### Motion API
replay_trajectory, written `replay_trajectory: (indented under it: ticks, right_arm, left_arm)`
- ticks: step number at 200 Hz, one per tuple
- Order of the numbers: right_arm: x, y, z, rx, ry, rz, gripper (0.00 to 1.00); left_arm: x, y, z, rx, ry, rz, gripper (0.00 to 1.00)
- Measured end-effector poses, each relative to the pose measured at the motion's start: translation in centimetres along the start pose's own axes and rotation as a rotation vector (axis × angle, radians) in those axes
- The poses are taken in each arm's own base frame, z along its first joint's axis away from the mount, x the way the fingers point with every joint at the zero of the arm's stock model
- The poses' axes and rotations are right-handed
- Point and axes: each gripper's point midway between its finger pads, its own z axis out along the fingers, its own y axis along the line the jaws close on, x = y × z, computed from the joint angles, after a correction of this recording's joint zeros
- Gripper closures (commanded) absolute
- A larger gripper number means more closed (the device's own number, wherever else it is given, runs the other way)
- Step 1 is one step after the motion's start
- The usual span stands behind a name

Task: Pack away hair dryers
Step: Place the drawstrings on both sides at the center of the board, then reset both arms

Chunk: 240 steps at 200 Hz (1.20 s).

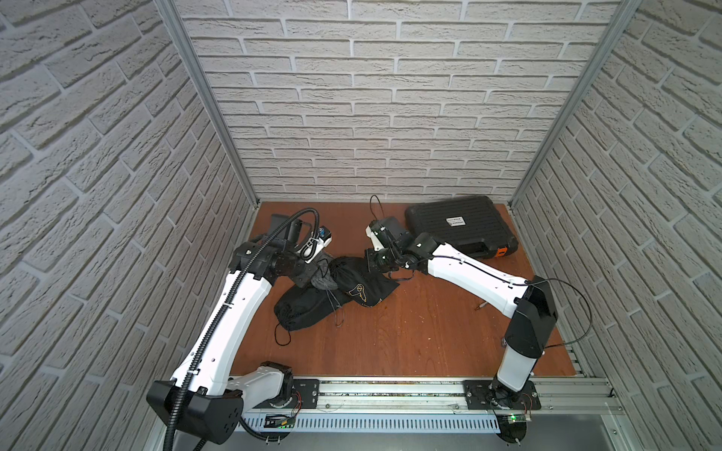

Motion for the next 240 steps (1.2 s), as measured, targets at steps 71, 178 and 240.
replay_trajectory:
  ticks: [71, 178, 240]
  right_arm:
    - [-0.4, 1.2, 0.1, -0.008, 0.069, -0.051, 0.63]
    - [-4.3, -5.1, -9.4, 0.068, -0.247, -0.279, 0.48]
    - [-2.0, -16.8, -8.7, 0.380, -0.372, -0.338, 0.00]
  left_arm:
    - [-7.4, 1.1, -0.7, 0.102, 0.043, 0.147, 0.34]
    - [-10.0, 8.3, -2.3, -0.014, -0.167, -0.272, 0.02]
    - [1.9, 10.5, -1.0, -0.373, -0.462, -0.635, 0.02]
